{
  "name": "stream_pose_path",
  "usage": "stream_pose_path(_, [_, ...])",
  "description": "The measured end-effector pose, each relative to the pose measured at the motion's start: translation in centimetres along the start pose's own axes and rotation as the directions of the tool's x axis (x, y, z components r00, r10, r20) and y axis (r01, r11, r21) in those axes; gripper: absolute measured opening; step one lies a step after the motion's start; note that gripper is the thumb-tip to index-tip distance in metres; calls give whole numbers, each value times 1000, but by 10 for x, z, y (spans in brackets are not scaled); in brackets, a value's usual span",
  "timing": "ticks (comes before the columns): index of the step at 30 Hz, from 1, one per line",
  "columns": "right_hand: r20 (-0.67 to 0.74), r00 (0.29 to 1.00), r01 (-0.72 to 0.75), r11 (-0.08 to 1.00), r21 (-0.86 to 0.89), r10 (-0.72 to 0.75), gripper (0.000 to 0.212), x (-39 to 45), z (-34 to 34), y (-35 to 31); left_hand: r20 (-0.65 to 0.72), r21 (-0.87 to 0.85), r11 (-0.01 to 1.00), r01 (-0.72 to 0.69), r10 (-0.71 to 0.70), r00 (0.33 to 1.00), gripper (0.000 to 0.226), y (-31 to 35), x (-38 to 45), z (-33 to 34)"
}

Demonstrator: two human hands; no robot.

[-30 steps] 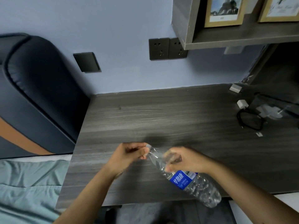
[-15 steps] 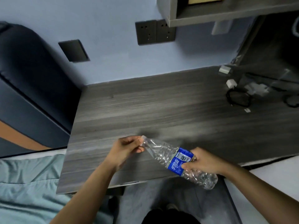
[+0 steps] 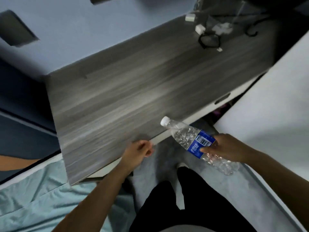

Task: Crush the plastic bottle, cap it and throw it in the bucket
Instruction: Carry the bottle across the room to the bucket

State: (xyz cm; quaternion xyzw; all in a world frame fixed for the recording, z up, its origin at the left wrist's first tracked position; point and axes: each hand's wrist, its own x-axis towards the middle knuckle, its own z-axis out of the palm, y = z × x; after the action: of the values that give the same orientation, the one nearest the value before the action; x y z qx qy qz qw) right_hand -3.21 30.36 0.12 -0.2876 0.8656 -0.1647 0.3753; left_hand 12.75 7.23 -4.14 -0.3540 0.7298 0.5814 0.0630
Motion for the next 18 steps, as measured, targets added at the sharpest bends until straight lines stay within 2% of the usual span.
stream_pose_path(3, [-29,996,-82,976,204,90,18,-32,25,19,77,179,984,-17,3,997,22,-25,-10,8])
stream_pose_path(5, [-20,986,-145,916,374,165,16,-51,44,33,114,252,968,-4,-25,993,24,-42,-12,14])
stream_pose_path(6, [-12,981,-175,899,402,196,16,-59,53,41,118,271,962,10,-44,992,24,-48,-13,18])
stream_pose_path(12, [41,936,-336,851,404,351,31,-91,99,86,106,477,875,84,-153,982,33,-89,-12,34])
stream_pose_path(16, [59,888,-430,777,460,456,29,-120,119,114,142,570,818,76,-190,972,29,-106,-15,50])
stream_pose_path(18, [53,871,-463,778,424,489,32,-138,129,128,173,619,783,55,-205,963,33,-111,-18,61])
